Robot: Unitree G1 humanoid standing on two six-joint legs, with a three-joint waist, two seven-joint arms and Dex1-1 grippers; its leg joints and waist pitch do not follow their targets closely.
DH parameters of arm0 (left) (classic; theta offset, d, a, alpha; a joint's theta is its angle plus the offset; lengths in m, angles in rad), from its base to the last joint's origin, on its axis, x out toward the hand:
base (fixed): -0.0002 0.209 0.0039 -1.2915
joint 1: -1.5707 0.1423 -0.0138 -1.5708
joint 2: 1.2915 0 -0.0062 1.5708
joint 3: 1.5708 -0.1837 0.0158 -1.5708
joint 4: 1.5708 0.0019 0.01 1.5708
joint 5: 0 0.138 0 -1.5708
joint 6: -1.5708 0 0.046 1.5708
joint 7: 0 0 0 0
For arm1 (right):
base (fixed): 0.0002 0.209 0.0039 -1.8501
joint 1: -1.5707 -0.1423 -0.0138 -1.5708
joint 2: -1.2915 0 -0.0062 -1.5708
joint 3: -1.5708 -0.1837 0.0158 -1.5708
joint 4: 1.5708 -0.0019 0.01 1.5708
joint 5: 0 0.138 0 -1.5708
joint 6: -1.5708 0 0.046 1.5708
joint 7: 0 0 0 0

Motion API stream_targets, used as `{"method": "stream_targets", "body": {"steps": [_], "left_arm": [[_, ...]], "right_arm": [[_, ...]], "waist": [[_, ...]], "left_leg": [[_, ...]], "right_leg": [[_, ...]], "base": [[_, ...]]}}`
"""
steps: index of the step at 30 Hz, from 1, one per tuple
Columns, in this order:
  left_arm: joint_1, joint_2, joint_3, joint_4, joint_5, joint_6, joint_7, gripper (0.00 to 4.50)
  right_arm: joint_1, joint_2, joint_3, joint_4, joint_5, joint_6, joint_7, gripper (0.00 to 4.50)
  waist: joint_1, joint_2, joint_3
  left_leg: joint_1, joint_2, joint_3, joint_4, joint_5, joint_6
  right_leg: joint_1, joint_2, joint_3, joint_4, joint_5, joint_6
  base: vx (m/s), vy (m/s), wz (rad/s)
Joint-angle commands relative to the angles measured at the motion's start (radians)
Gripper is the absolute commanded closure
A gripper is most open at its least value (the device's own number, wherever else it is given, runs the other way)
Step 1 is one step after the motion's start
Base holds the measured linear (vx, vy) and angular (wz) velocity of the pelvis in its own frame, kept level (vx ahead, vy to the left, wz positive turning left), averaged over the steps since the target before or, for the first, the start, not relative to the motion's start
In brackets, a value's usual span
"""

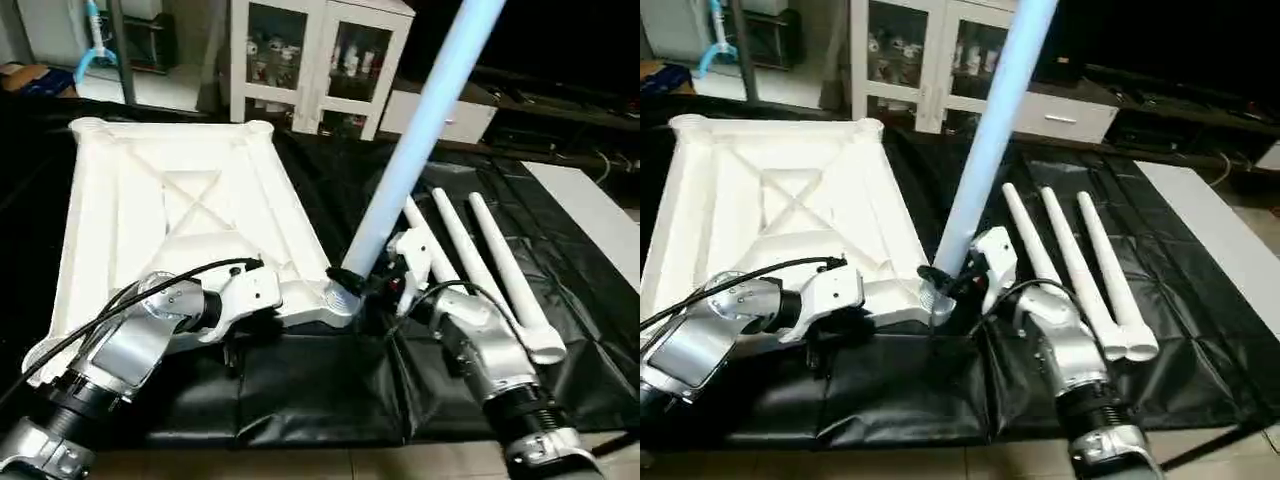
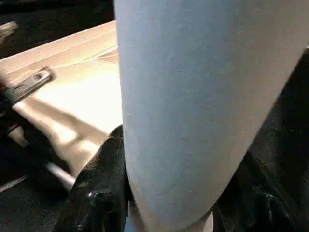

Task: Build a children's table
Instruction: Insert table leg to table base

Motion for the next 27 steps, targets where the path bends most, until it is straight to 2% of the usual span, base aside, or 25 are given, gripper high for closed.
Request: {"method": "stream_targets", "body": {"steps": [1,2,4,6,8,9,10,11,12,13,14,15,17,18,19,20,22,23,24,25,27], "left_arm": [[0.001,-0.039,0.007,-0.058,-0.047,0.034,0.001,4.5],[-0.003,-0.051,0.015,-0.064,-0.053,0.052,0.012,4.5],[-0.018,-0.081,0.029,-0.066,-0.056,0.085,0.045,4.5],[-0.046,-0.131,0.051,-0.072,-0.049,0.142,0.11,4.5],[-0.052,-0.144,0.057,-0.074,-0.047,0.16,0.128,4.5],[-0.052,-0.144,0.057,-0.074,-0.047,0.16,0.128,4.5],[-0.071,-0.18,0.072,-0.085,-0.033,0.214,0.181,4.5],[-0.094,-0.23,0.09,-0.108,-0.02,0.308,0.24,4.5],[-0.113,-0.271,0.104,-0.125,0.0,0.377,0.295,4.5],[-0.128,-0.303,0.11,-0.14,0.017,0.425,0.337,4.5],[-0.136,-0.32,0.111,-0.149,0.027,0.448,0.358,4.5],[-0.141,-0.341,0.111,-0.157,0.032,0.461,0.38,4.5],[-0.143,-0.365,0.108,-0.166,0.03,0.477,0.405,4.5],[-0.142,-0.371,0.108,-0.165,0.025,0.48,0.414,4.5],[-0.142,-0.373,0.107,-0.163,0.022,0.481,0.418,4.5],[-0.14,-0.372,0.105,-0.162,0.021,0.48,0.421,4.5],[-0.132,-0.352,0.098,-0.163,0.026,0.471,0.416,4.5],[-0.126,-0.334,0.089,-0.167,0.031,0.469,0.409,4.5],[-0.126,-0.334,0.089,-0.167,0.031,0.469,0.409,4.5],[-0.123,-0.326,0.087,-0.17,0.032,0.465,0.405,4.5],[-0.115,-0.305,0.077,-0.186,0.026,0.444,0.39,4.5]], "right_arm": [[0.036,-0.045,-0.084,0.174,-0.11,0.039,-0.259,2.64],[0.032,-0.04,-0.091,0.183,-0.12,0.039,-0.307,2.64],[0.018,-0.026,-0.117,0.208,-0.129,0.047,-0.413,2.64],[-0.012,-0.004,-0.163,0.26,-0.127,0.053,-0.584,2.64],[-0.019,0.0,-0.17,0.273,-0.128,0.053,-0.62,2.64],[-0.019,0.0,-0.17,0.273,-0.128,0.053,-0.62,2.64],[-0.039,0.01,-0.184,0.313,-0.124,0.049,-0.702,2.64],[-0.063,0.02,-0.202,0.355,-0.118,0.039,-0.814,2.64],[-0.08,0.031,-0.218,0.387,-0.112,0.023,-0.901,2.64],[-0.094,0.041,-0.233,0.41,-0.107,0.01,-0.98,2.64],[-0.101,0.048,-0.242,0.421,-0.107,0.002,-1.023,2.64],[-0.109,0.055,-0.242,0.431,-0.113,-0.011,-1.056,2.64],[-0.122,0.064,-0.229,0.449,-0.126,-0.029,-1.098,2.64],[-0.13,0.07,-0.22,0.457,-0.128,-0.035,-1.107,2.64],[-0.135,0.074,-0.215,0.462,-0.129,-0.037,-1.111,2.64],[-0.14,0.076,-0.209,0.465,-0.129,-0.038,-1.109,2.64],[-0.153,0.083,-0.196,0.467,-0.126,-0.05,-1.087,2.64],[-0.164,0.087,-0.188,0.471,-0.125,-0.074,-1.078,2.64],[-0.164,0.087,-0.188,0.471,-0.125,-0.074,-1.078,2.64],[-0.17,0.089,-0.185,0.474,-0.121,-0.076,-1.061,2.64],[-0.195,0.105,-0.199,0.501,-0.129,-0.094,-1.039,2.64]], "waist": [[-0.015,0.034,-0.016],[-0.02,0.035,-0.015],[-0.024,0.041,-0.016],[-0.031,0.044,-0.013],[-0.033,0.041,-0.018],[-0.033,0.04,-0.02],[-0.029,0.042,-0.025],[-0.031,0.04,-0.025],[-0.029,0.044,-0.032],[-0.016,0.043,-0.03],[-0.014,0.039,-0.026],[0.004,0.037,-0.026],[0.017,0.034,-0.021],[0.021,0.031,-0.026],[0.019,0.032,-0.032],[0.017,0.035,-0.037],[0.012,0.034,-0.043],[0.008,0.028,-0.047],[0.008,0.028,-0.047],[0.003,0.029,-0.048],[-0.004,0.03,-0.046]], "left_leg": [[0.023,0.042,-0.052,-0.095,-0.66,-0.104],[0.019,0.04,-0.056,-0.098,-0.659,-0.108],[0.021,0.037,-0.06,-0.1,-0.661,-0.105],[0.03,0.034,-0.057,-0.095,-0.679,-0.101],[0.024,0.032,-0.058,-0.094,-0.664,-0.094],[0.014,0.033,-0.057,-0.095,-0.629,-0.09],[0.011,0.033,-0.052,-0.093,-0.591,-0.085],[0.009,0.034,-0.048,-0.093,-0.571,-0.087],[0.02,0.039,-0.039,-0.09,-0.511,-0.106],[0.026,0.036,-0.028,-0.083,-0.47,-0.104],[0.025,0.032,-0.023,-0.08,-0.472,-0.095],[0.036,0.032,-0.016,-0.074,-0.472,-0.089],[0.046,0.028,-0.006,-0.067,-0.494,-0.076],[0.033,0.027,-0.011,-0.072,-0.481,-0.075],[0.019,0.028,-0.017,-0.078,-0.462,-0.08],[0.012,0.029,-0.02,-0.08,-0.443,-0.084],[0.004,0.03,-0.021,-0.081,-0.405,-0.086],[-0.004,0.029,-0.02,-0.079,-0.374,-0.083],[-0.004,0.029,-0.02,-0.079,-0.374,-0.083],[-0.006,0.028,-0.019,-0.078,-0.343,-0.078],[-0.008,0.028,-0.016,-0.076,-0.348,-0.07]], "right_leg": [[-0.021,-0.075,0.031,-0.1,-0.556,-0.087],[-0.017,-0.074,0.028,-0.098,-0.541,-0.09],[-0.016,-0.074,0.029,-0.099,-0.518,-0.096],[-0.029,-0.072,0.031,-0.105,-0.516,-0.096],[-0.021,-0.073,0.029,-0.105,-0.502,-0.091],[-0.015,-0.074,0.033,-0.1,-0.466,-0.094],[-0.014,-0.074,0.038,-0.095,-0.42,-0.102],[-0.016,-0.074,0.041,-0.092,-0.391,-0.11],[-0.019,-0.074,0.045,-0.081,-0.306,-0.134],[-0.027,-0.065,0.044,-0.083,-0.255,-0.146],[-0.03,-0.065,0.046,-0.088,-0.269,-0.145],[-0.034,-0.065,0.047,-0.094,-0.311,-0.131],[-0.045,-0.055,0.046,-0.1,-0.349,-0.105],[-0.033,-0.054,0.044,-0.094,-0.364,-0.085],[-0.022,-0.056,0.043,-0.088,-0.356,-0.07],[-0.017,-0.057,0.043,-0.084,-0.325,-0.067],[-0.011,-0.055,0.042,-0.075,-0.255,-0.077],[-0.003,-0.055,0.041,-0.068,-0.211,-0.084],[-0.003,-0.055,0.041,-0.068,-0.211,-0.084],[-0.001,-0.056,0.042,-0.065,-0.172,-0.096],[-0.002,-0.055,0.043,-0.067,-0.194,-0.107]], "base": [[0.0,0.0,0.0],[0.0,0.0,0.0],[0.0,0.0,0.0],[0.0,0.0,0.0],[0.0,0.0,0.0],[0.0,0.0,0.0],[0.0,0.0,0.0],[0.0,0.0,0.0],[0.0,0.0,0.0],[0.0,0.0,0.0],[-0.003,-0.012,0.18],[-0.003,-0.012,0.18],[0.036,-0.016,0.23],[0.066,-0.013,0.19],[0.0,0.0,0.0],[0.0,0.0,0.0],[0.0,0.0,0.0],[0.0,0.0,0.0],[0.0,0.0,0.0],[0.0,0.0,0.0],[0.0,0.0,0.0]]}}
